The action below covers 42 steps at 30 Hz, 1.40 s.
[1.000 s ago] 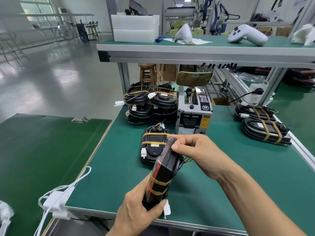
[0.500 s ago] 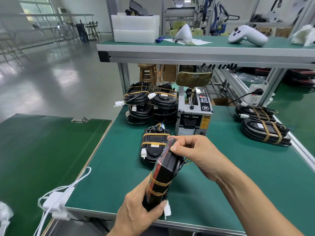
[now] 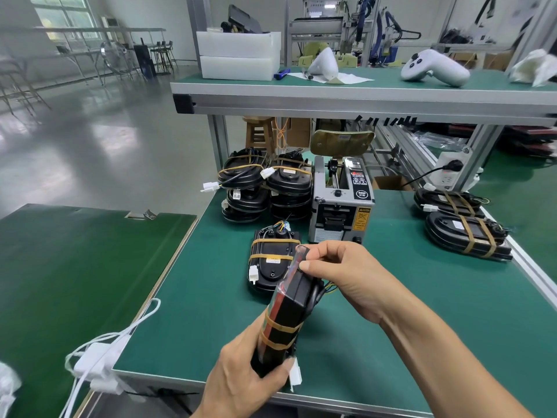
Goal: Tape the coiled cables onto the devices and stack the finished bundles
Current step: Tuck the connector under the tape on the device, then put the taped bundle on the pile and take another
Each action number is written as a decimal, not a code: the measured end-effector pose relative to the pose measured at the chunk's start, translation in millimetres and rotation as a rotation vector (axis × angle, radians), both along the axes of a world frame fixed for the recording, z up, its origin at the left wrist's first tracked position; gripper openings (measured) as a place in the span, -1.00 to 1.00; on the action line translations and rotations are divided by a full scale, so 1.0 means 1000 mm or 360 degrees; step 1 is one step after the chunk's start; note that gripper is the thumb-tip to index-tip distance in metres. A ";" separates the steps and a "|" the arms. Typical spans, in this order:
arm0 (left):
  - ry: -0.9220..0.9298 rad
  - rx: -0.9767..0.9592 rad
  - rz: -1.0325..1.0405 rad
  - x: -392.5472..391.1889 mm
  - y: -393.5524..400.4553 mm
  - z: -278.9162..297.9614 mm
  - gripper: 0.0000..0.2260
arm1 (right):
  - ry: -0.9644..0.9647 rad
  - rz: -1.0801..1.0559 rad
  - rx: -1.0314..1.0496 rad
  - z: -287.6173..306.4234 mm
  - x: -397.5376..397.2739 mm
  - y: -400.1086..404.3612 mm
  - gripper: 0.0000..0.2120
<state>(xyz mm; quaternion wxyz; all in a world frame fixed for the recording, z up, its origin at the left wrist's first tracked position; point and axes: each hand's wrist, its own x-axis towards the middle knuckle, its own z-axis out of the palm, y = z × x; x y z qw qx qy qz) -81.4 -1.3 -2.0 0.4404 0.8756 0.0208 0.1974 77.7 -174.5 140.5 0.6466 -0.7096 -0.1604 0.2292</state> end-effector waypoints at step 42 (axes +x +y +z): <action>-0.0095 -0.1788 0.0550 0.013 0.041 0.007 -0.63 | -0.0003 -0.0371 0.0283 -0.125 -0.019 -0.041 -0.75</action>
